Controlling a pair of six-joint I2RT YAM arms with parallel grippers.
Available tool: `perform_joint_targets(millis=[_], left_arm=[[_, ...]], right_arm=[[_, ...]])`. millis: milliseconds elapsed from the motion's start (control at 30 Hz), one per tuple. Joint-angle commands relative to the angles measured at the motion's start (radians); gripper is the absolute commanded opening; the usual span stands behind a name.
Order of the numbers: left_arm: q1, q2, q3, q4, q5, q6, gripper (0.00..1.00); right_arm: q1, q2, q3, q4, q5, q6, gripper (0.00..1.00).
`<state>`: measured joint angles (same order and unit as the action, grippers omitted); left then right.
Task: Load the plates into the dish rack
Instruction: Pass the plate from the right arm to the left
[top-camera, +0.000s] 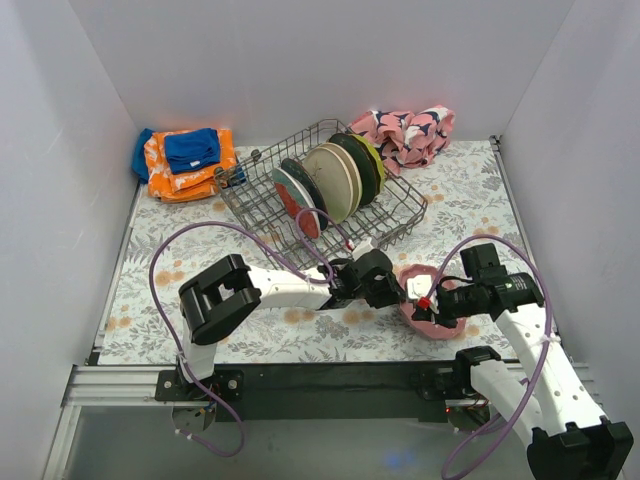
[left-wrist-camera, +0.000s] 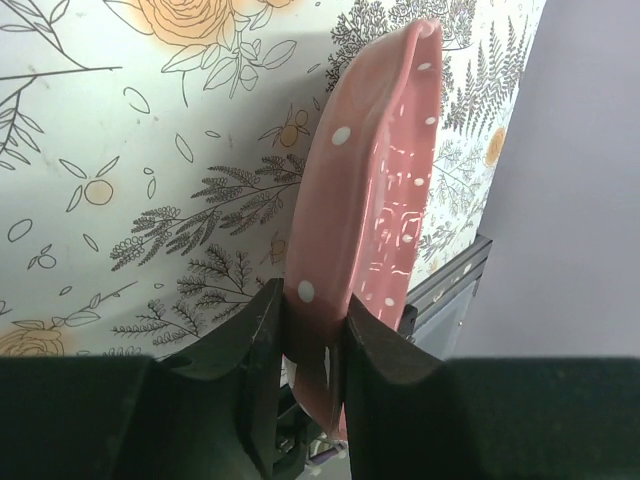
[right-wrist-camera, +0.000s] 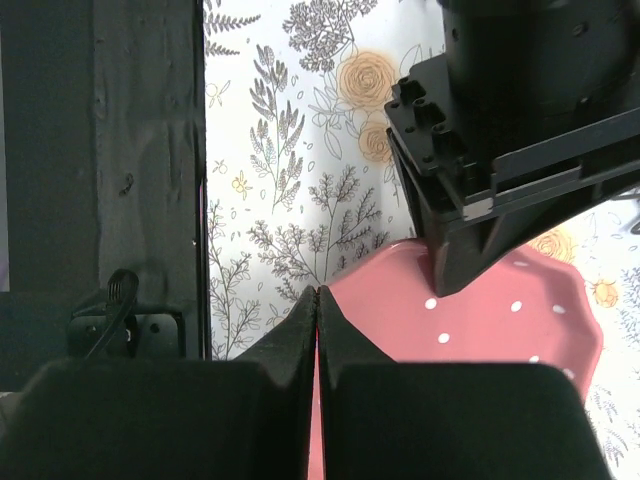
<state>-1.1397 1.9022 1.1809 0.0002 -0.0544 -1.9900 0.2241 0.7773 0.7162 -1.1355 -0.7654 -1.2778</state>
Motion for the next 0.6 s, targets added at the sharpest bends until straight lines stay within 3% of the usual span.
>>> perform_joint_targets(millis=[0,67,233,367,433,467,567], left_arm=[[0.012,-0.08,-0.006,0.181,0.053,-0.107,0.05],[0.017,-0.095,-0.009,0.195,0.053,-0.101,0.0],[0.04,-0.124,-0.029,0.219,0.094,-0.021,0.0],[0.06,-0.167,-0.067,0.239,0.125,0.091,0.0],[0.07,-0.192,-0.086,0.236,0.143,0.137,0.0],[0.075,-0.198,-0.089,0.233,0.157,0.192,0.0],[0.09,-0.236,-0.125,0.239,0.203,0.259,0.0]], right_arm=[[0.004,-0.009,0.035,-0.013,-0.055,-0.009,0.01],[0.004,-0.006,0.04,-0.009,-0.054,-0.005,0.01],[0.003,-0.006,0.109,0.097,0.02,0.186,0.04],[-0.008,-0.007,0.167,0.203,0.103,0.385,0.32],[-0.015,-0.018,0.172,0.271,0.158,0.455,0.41],[-0.017,-0.019,0.172,0.293,0.178,0.515,0.54],[-0.025,-0.004,0.161,0.355,0.251,0.593,0.65]])
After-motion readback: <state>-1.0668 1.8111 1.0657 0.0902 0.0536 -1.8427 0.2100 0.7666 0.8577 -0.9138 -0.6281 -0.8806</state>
